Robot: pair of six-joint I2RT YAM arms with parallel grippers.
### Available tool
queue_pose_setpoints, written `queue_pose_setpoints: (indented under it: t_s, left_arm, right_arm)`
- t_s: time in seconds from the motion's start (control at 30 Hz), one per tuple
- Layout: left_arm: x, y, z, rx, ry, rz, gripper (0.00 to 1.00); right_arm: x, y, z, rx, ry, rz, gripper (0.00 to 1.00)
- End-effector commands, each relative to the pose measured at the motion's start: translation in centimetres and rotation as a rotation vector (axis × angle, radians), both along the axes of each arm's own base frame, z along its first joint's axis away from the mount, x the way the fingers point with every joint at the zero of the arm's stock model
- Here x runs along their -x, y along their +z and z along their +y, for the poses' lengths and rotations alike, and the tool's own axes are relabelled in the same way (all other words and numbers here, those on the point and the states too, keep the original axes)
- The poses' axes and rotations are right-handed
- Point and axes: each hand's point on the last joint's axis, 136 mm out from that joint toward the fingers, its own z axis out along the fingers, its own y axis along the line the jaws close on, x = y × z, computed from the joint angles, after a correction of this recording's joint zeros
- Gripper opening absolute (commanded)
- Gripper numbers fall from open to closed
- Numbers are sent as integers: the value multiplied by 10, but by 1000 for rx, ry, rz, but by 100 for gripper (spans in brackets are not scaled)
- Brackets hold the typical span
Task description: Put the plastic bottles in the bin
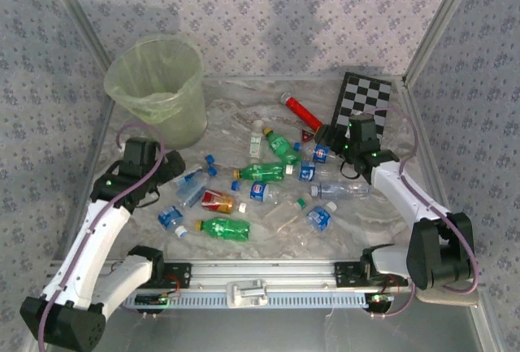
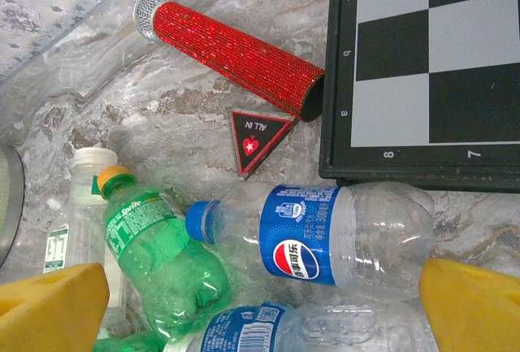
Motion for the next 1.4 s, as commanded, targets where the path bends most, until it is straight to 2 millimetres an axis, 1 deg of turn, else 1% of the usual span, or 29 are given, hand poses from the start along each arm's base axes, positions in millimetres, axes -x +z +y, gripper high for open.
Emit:
queue_pose_setpoints:
  t_s: [0.0,0.2,0.43,0.53,0.67,0.83,1.07,1.2,1.37]
  left_arm:
    - [19,-23,20,-17,144,60,100]
    - [40,-71,25,12,242,162,100]
    - [49,-116,23,61,297,207,99]
    - [50,-129,22,78,316,205,98]
    - [48,-143,21,101,330,187,91]
    - [50,-152,22,100,338,195,77]
    - [51,-151,27,72,342,184,61]
    - [48,-147,29,66,344,164,52]
    - [41,-131,33,30,329,123,46]
  right_arm:
    - [3,-7,2,-12,-2,17,100]
    - [5,-11,-1,2,-12,26,100]
    - [5,-15,-3,9,-19,35,100]
    - [5,-16,-2,11,-18,39,100]
    - [5,-17,-2,10,-17,44,100]
    - [5,-17,-2,11,-18,46,100]
    - [3,-16,-2,11,-18,44,100]
    - [3,-19,0,9,-12,52,100]
    - [3,-20,0,7,-9,54,100]
